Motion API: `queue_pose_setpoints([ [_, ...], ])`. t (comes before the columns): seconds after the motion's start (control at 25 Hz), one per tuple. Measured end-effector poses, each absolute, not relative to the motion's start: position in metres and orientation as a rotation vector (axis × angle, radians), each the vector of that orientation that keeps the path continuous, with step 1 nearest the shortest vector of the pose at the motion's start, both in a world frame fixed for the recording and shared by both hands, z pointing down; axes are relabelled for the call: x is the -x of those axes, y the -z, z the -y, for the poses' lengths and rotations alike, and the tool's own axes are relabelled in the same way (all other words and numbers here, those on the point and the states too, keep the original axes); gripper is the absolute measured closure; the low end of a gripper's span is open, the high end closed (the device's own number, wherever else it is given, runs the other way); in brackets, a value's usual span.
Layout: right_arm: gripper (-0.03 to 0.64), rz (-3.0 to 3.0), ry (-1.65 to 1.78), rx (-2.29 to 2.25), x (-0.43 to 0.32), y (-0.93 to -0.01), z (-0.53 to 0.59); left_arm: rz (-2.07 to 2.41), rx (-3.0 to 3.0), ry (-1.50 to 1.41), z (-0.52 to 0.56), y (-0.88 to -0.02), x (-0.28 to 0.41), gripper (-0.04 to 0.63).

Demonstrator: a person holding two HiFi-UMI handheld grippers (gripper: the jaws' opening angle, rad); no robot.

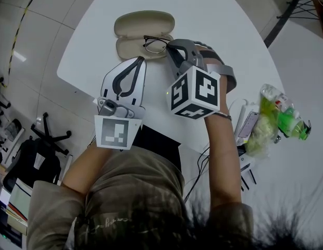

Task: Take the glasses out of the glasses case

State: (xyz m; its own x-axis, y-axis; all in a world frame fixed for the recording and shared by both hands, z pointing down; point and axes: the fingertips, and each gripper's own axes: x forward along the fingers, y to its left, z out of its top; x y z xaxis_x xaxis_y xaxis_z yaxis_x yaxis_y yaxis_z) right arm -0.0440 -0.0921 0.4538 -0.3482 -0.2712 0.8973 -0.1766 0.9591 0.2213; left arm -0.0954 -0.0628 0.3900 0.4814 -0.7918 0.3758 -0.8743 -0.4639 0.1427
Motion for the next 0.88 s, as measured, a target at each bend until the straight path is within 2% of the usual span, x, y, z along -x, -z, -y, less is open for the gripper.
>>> queue_pose_setpoints([
  [0.88, 0.597, 1.903, 0.103, -0.312, 0.034, -0.458, 0.090, 1.387, -2.419, -0.266, 0.069, -0.382, 0.091, 0.588],
])
